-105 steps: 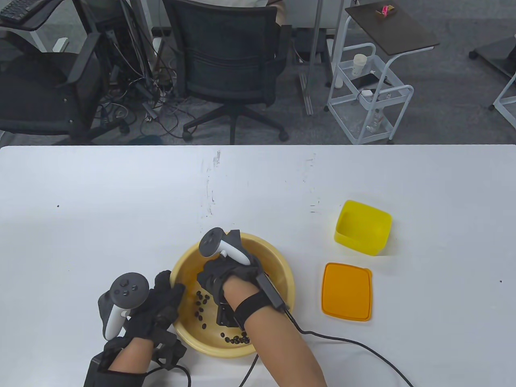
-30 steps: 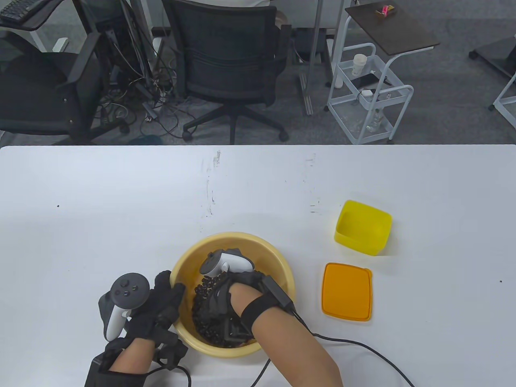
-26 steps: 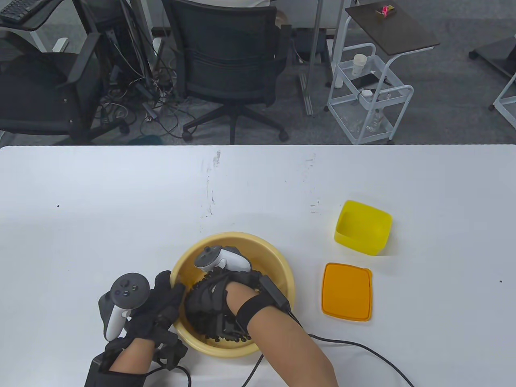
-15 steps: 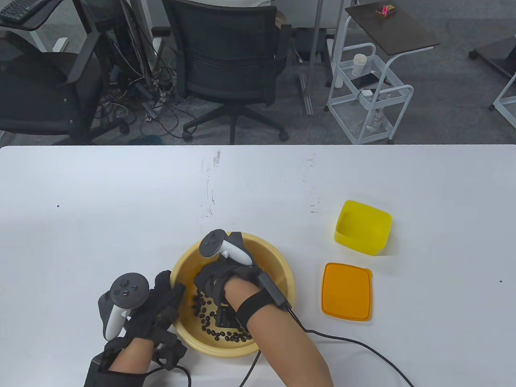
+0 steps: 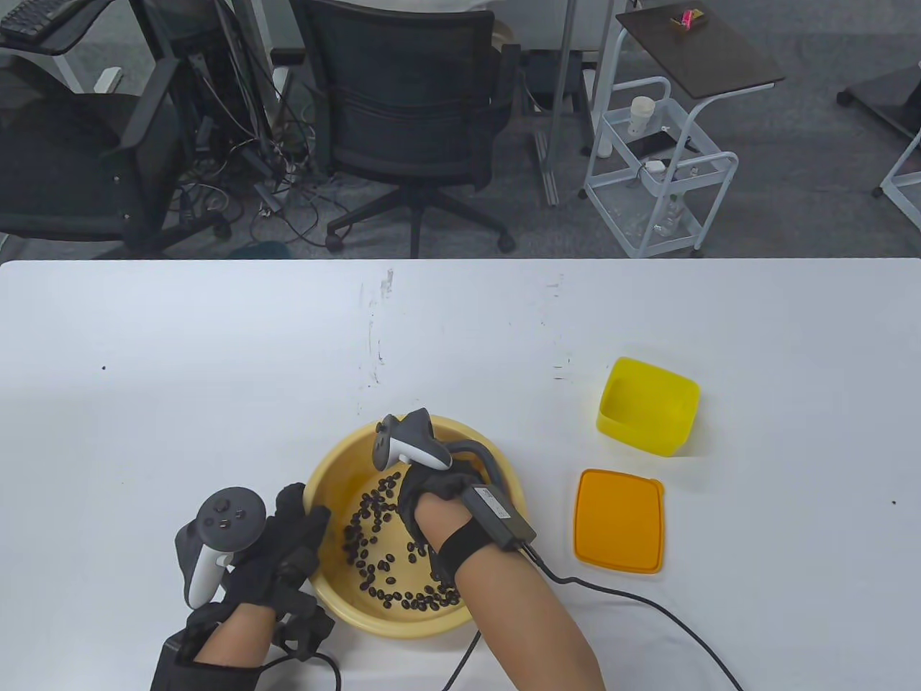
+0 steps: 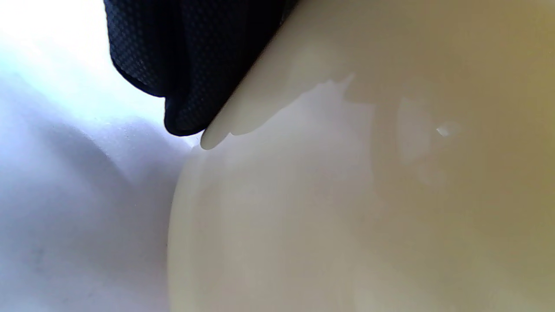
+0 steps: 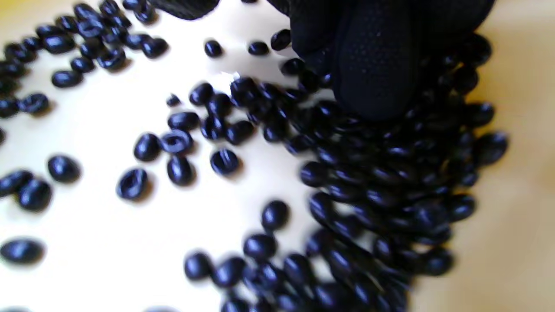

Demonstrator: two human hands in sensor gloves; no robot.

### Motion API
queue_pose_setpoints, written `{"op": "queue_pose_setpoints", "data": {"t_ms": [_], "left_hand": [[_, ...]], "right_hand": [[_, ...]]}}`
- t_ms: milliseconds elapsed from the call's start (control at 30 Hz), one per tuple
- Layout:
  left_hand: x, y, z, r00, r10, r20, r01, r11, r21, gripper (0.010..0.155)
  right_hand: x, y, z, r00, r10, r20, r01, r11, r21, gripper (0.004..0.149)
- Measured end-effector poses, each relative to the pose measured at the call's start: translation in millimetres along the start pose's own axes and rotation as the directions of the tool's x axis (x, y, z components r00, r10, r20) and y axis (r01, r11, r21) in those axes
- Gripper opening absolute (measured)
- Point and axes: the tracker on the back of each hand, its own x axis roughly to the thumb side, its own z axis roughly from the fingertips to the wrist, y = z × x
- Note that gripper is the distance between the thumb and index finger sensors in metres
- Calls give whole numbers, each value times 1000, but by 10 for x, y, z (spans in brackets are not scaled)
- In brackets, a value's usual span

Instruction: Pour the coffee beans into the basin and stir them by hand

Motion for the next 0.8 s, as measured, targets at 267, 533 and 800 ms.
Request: {"op": "queue_pose_setpoints", "data": {"t_ms": [267,533,800], "left_hand": [[0,-1,2,1000,-3,-3,3,1000,4,58],[2,-2,3,1000,-14,-4,14,1000,3,57],[2,-2,-1,1000,-13,1,13,1000,-2,58]], "right_hand": [[10,315,25,996,-91,21,79,941,330,66],[469,433,54,809,-503,304,258,769,585,66],[435,201,-50,688,-628,363,434,758,487,67]]}}
